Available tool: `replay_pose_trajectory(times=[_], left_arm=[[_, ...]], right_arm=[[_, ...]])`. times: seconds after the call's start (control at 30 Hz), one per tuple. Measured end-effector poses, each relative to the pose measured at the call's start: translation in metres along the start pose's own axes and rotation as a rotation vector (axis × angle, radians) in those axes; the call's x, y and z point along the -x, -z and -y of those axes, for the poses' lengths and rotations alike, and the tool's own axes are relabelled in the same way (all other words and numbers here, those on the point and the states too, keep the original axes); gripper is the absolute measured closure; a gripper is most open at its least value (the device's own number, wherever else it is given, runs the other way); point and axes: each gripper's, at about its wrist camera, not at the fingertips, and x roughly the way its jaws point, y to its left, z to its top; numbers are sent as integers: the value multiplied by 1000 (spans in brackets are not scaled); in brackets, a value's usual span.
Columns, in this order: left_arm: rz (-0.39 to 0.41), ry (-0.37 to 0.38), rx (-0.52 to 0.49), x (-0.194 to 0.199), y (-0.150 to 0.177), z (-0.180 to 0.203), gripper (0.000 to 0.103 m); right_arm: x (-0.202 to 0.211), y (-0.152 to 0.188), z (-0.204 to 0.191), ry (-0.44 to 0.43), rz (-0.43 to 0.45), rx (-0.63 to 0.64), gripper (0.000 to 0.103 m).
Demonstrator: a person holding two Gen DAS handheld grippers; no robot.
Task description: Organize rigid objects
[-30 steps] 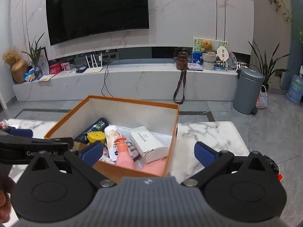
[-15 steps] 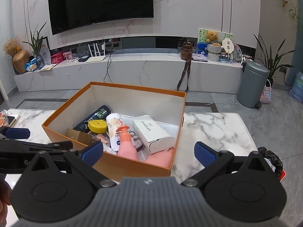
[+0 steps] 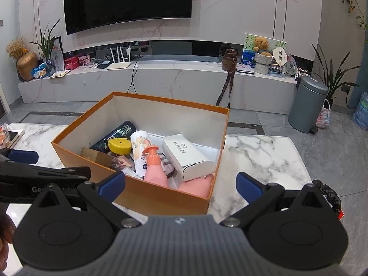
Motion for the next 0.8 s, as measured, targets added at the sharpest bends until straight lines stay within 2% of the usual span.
replay_pose_trajectory(times=[0.8], left_arm=[[20, 10, 3, 2, -1, 4, 0]], right_arm=[[1, 0, 5, 1, 6, -13, 3]])
